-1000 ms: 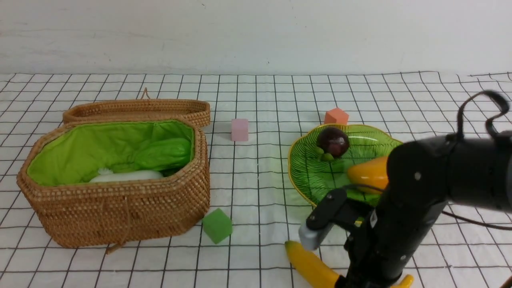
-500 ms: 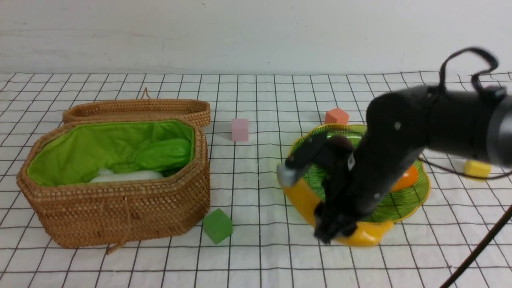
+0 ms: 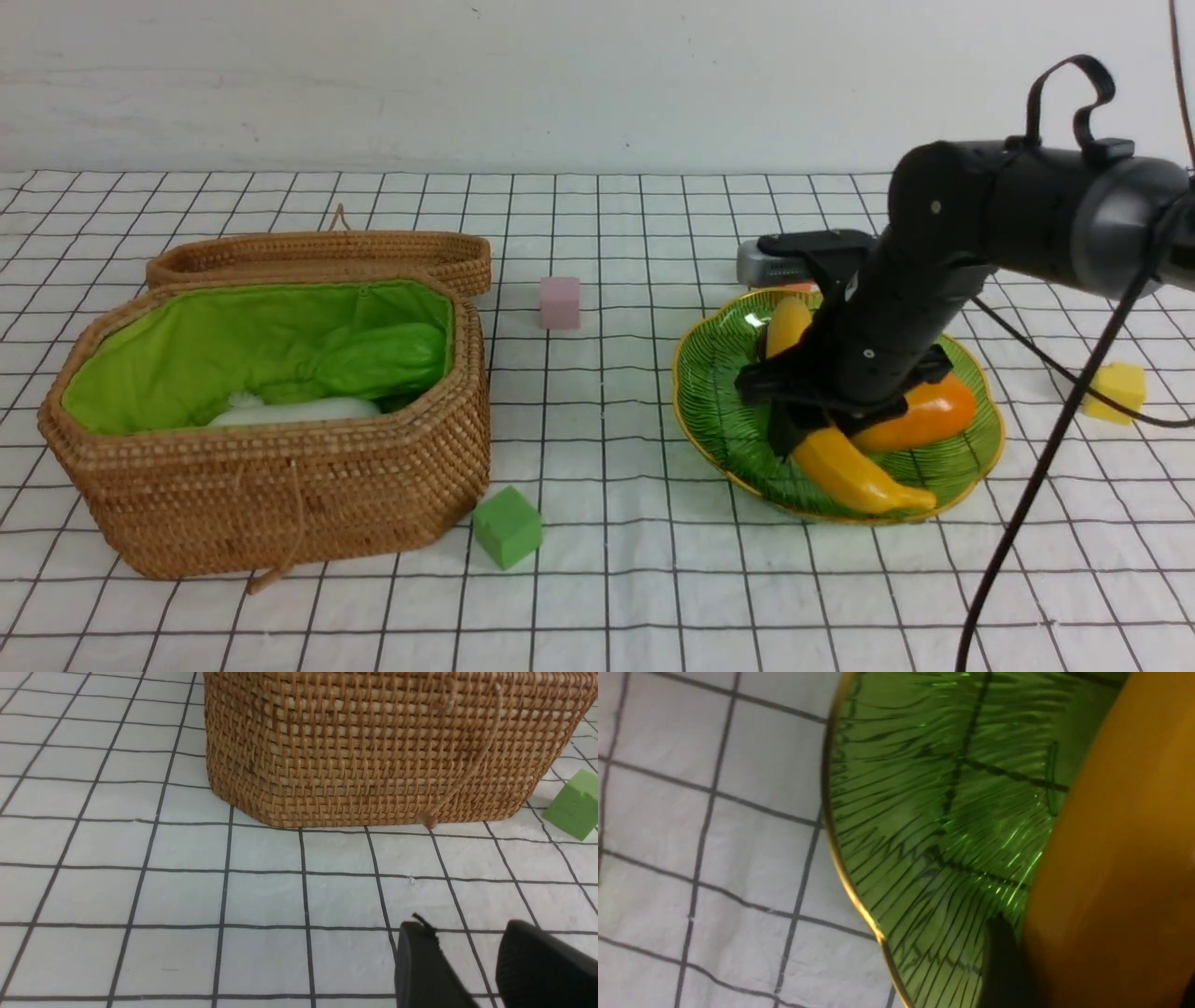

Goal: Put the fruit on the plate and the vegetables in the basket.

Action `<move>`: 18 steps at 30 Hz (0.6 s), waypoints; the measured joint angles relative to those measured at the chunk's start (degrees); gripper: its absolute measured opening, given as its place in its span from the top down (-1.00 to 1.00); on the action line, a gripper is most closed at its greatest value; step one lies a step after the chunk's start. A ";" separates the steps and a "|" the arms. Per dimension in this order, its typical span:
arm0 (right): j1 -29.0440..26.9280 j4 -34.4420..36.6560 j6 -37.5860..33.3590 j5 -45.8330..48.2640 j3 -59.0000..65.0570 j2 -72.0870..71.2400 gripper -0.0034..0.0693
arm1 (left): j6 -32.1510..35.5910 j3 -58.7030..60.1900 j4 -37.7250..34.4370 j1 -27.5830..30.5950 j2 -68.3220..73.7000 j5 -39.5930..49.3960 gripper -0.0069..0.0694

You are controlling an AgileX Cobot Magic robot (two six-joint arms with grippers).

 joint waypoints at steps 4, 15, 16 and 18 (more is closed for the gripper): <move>0.00 1.50 -1.19 -1.75 -0.21 -0.46 -0.75 | 0.00 0.00 0.00 0.00 0.00 0.00 0.19; -0.28 1.48 -10.63 8.47 -0.28 -19.26 -0.69 | 0.00 0.00 0.00 0.00 0.00 0.00 0.19; -0.43 1.48 -10.63 9.96 -0.28 -21.24 -0.63 | 0.00 0.00 0.00 0.00 0.00 0.00 0.19; -0.74 1.46 -10.12 13.09 -0.19 -27.43 -0.45 | 0.00 0.00 0.00 0.00 0.00 0.00 0.19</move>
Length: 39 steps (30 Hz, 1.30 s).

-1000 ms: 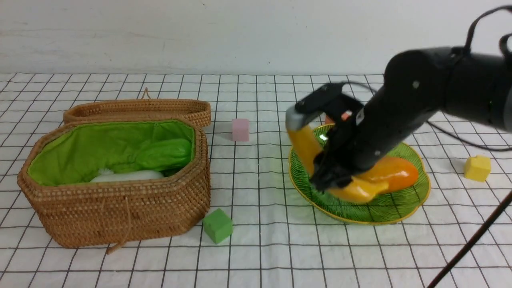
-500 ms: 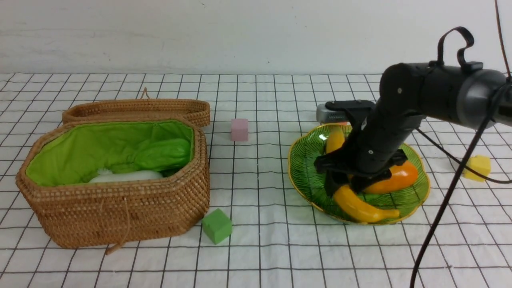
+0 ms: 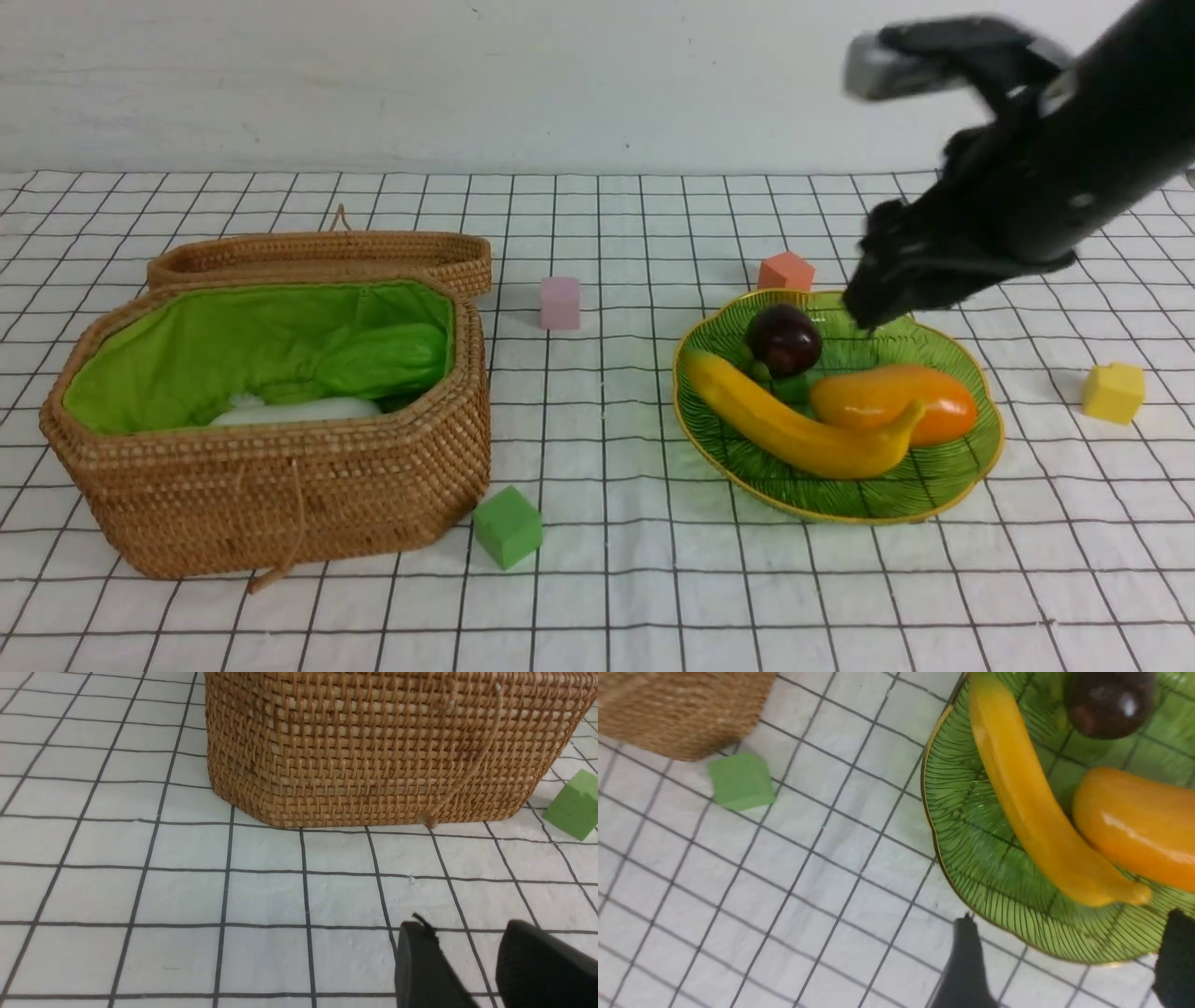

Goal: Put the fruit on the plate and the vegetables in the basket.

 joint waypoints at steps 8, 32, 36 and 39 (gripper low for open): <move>-0.30 -0.24 7.68 4.56 16.83 -30.88 0.69 | 0.00 0.00 0.00 0.00 0.00 0.00 0.19; -0.30 -7.61 13.33 -10.48 54.10 -59.50 0.92 | 0.00 0.00 0.00 0.00 0.00 0.00 0.19; -0.92 -13.02 10.27 -11.39 54.35 -60.33 0.92 | 0.00 0.00 0.00 0.00 0.00 0.00 0.19; -3.99 -16.87 9.47 -14.02 54.90 -63.43 0.91 | 0.00 0.00 0.00 0.00 0.00 0.00 0.19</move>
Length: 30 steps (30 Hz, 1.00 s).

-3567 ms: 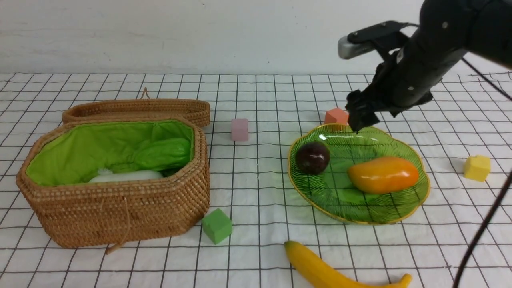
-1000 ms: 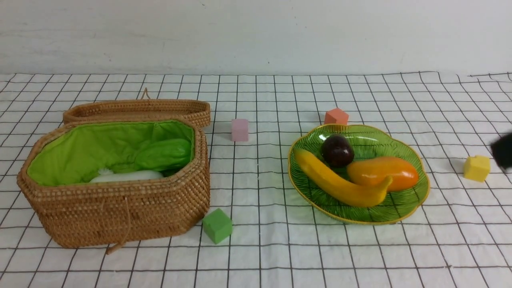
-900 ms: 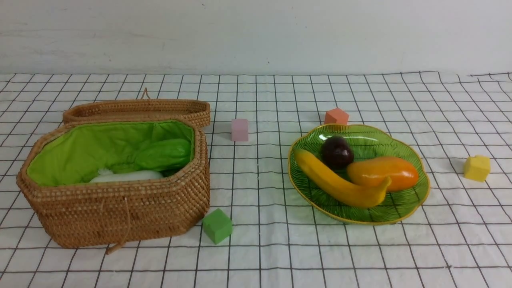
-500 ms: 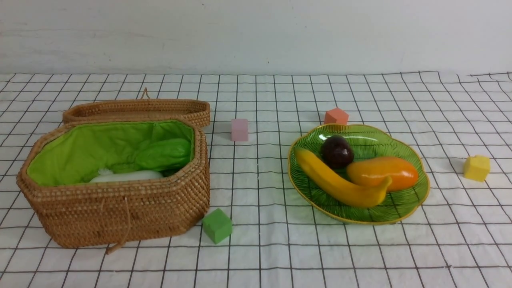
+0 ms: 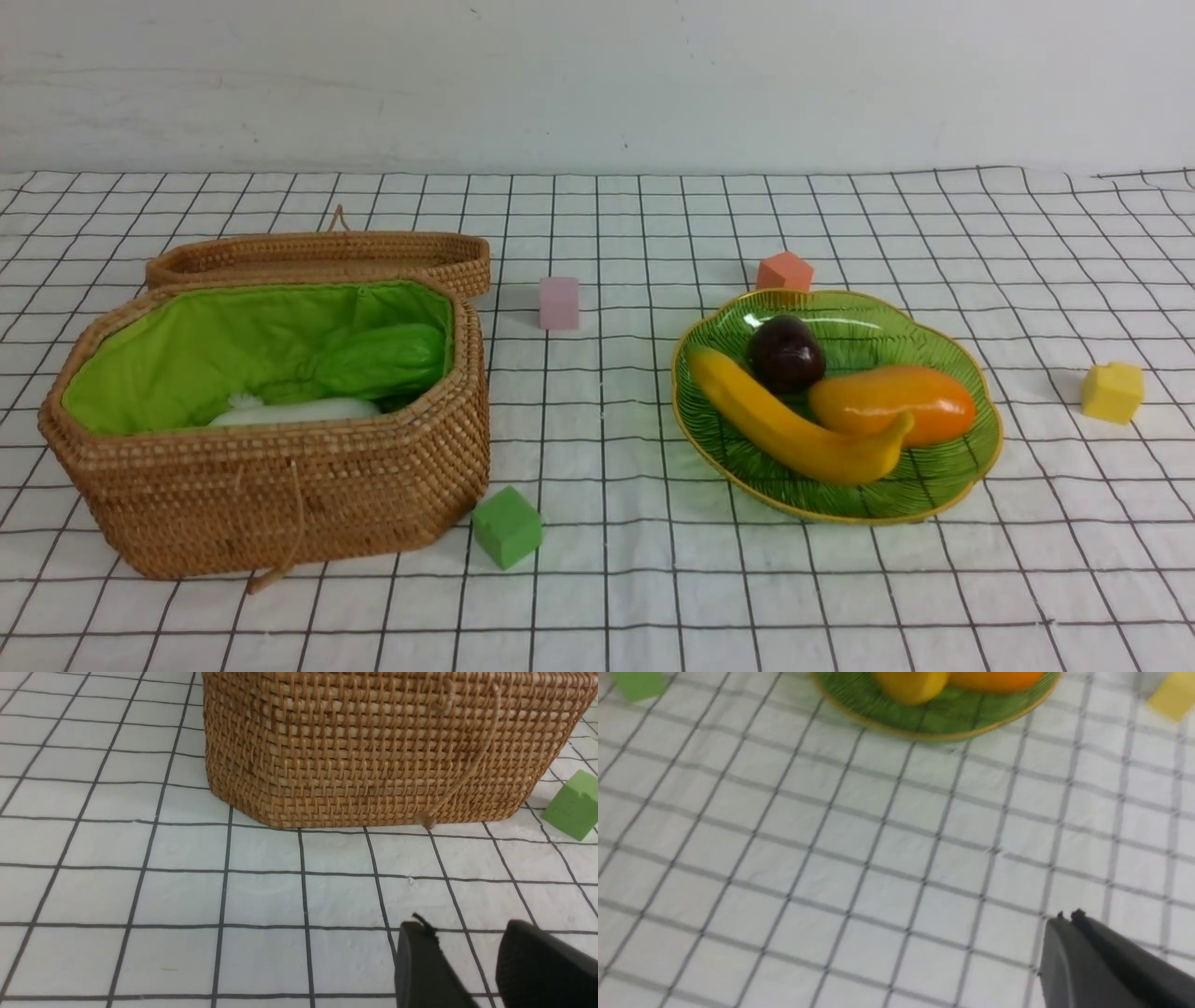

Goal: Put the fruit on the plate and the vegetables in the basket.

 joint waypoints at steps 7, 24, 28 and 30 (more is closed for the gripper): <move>-14.39 -2.71 7.00 -13.00 10.83 -12.49 0.91 | 0.00 0.00 0.00 0.00 0.00 0.00 0.19; -20.31 -2.76 8.37 -27.40 33.54 -23.75 0.89 | 0.00 0.00 0.00 0.00 0.00 0.00 0.19; -20.31 -2.81 8.37 -27.40 33.54 -23.75 0.88 | 0.00 0.00 0.00 0.00 0.00 0.00 0.19; -20.31 -2.81 8.30 -27.40 33.54 -23.75 0.87 | 0.00 0.00 0.00 0.00 0.00 0.00 0.19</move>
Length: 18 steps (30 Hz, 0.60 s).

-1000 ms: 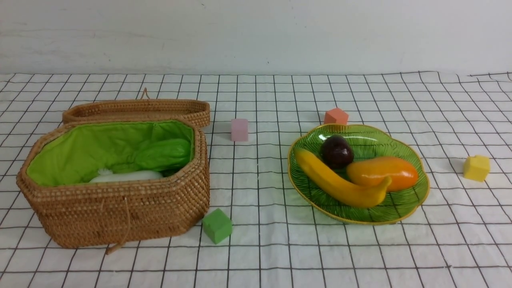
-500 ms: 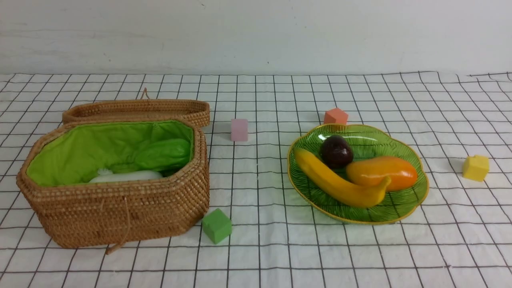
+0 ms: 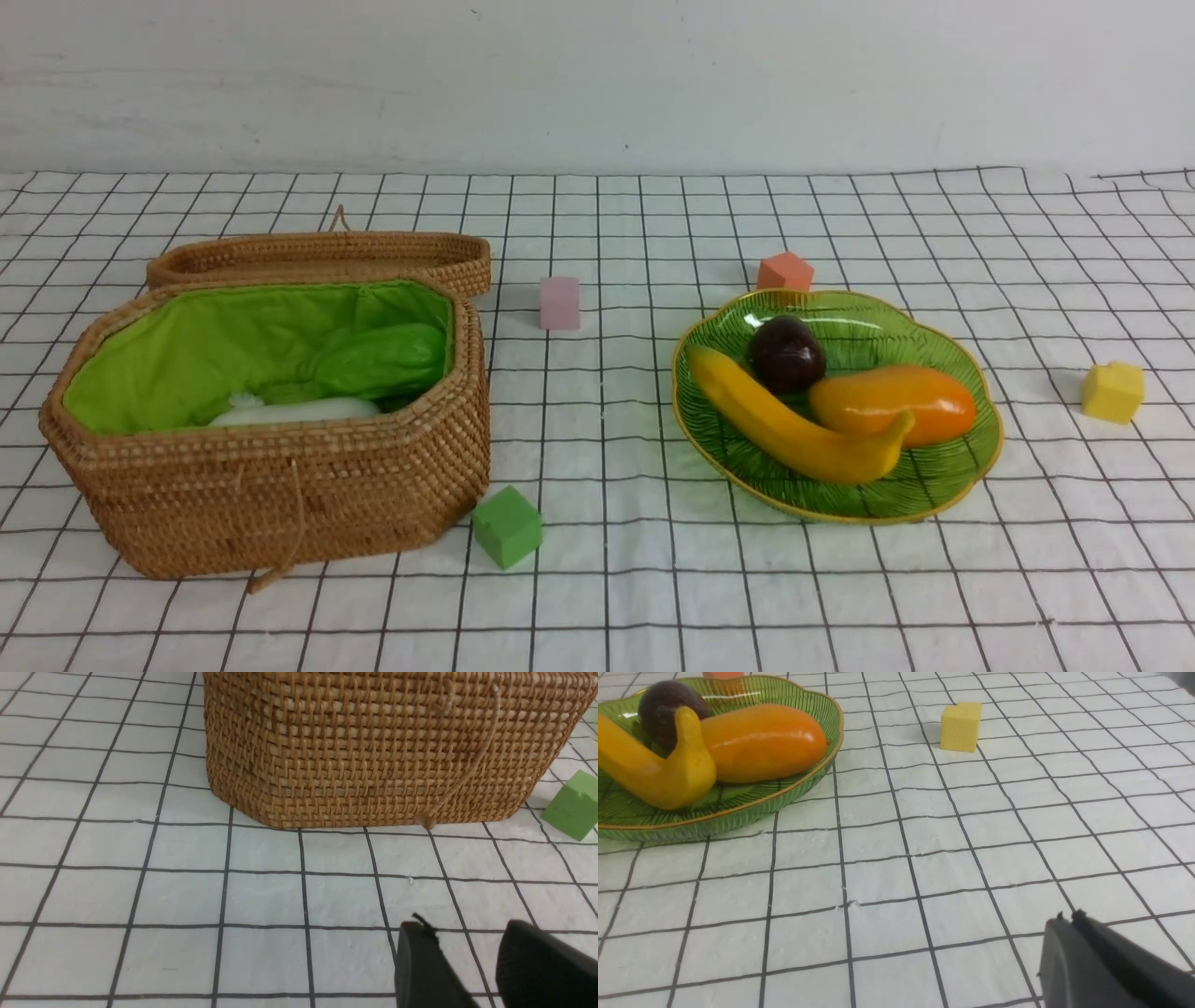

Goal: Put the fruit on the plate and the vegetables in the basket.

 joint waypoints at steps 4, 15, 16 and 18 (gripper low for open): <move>0.00 0.00 0.00 0.00 0.00 0.00 0.87 | 0.00 0.00 0.00 0.00 0.00 0.00 0.19; 0.00 0.00 0.20 0.00 0.00 0.00 0.85 | 0.00 0.00 0.00 0.00 0.00 -0.07 0.19; 0.00 0.00 0.20 0.00 0.00 0.00 0.85 | 0.00 0.00 0.00 0.00 0.00 -0.07 0.19; 0.00 0.00 0.20 0.00 0.00 0.00 0.85 | 0.00 0.04 0.00 0.00 0.00 -0.07 0.19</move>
